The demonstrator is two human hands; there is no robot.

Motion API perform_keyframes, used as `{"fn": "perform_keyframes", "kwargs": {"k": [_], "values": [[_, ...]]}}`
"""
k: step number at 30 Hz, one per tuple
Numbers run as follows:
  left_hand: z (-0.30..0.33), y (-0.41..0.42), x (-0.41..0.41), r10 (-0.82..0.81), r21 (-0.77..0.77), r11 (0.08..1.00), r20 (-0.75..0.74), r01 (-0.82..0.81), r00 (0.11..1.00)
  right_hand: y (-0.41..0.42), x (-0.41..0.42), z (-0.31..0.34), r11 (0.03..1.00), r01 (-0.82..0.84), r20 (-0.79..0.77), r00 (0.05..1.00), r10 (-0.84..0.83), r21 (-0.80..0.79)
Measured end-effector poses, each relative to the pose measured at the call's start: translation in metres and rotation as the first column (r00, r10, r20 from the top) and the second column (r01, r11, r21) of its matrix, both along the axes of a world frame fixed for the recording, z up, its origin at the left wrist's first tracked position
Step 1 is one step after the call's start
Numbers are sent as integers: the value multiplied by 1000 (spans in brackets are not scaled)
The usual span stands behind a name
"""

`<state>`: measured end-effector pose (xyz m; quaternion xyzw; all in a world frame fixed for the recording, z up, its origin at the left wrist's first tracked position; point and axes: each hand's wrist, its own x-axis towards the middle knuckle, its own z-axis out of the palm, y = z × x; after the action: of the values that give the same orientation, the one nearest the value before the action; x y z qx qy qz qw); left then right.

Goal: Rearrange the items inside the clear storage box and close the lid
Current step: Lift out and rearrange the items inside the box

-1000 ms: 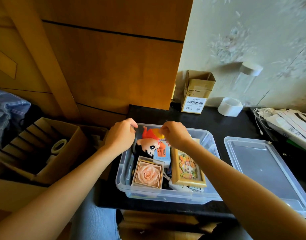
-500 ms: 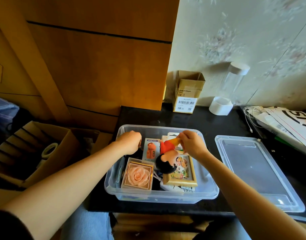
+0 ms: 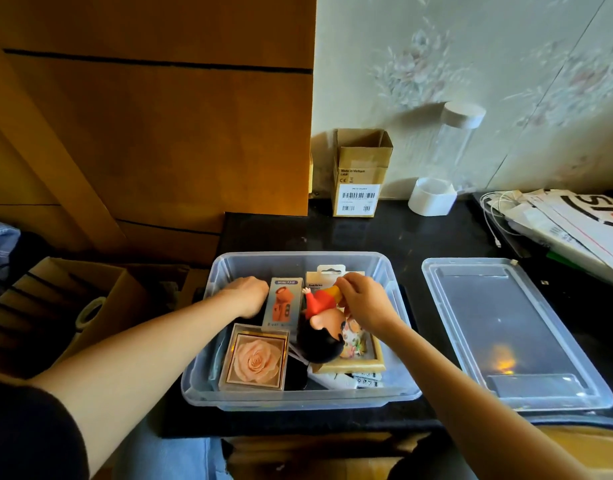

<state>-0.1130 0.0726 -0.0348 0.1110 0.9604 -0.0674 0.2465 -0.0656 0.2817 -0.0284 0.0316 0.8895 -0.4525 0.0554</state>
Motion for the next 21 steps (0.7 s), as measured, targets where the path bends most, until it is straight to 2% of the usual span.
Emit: {"fn": "perform_keyframes", "kwargs": {"k": [4,9,21], "values": [[3,3,-3,19,36,999,85,-22,996,0,2,-2,1000,19,11,1000,-19,-22],[11,3,-6,-29,-15,999,171,32,985,1,3,0,1000,-10,28,1000,10,-15],[4,-5,-5,-56,-99,991,271,85,961,-3,3,3,998,-59,44,997,59,0]]}}
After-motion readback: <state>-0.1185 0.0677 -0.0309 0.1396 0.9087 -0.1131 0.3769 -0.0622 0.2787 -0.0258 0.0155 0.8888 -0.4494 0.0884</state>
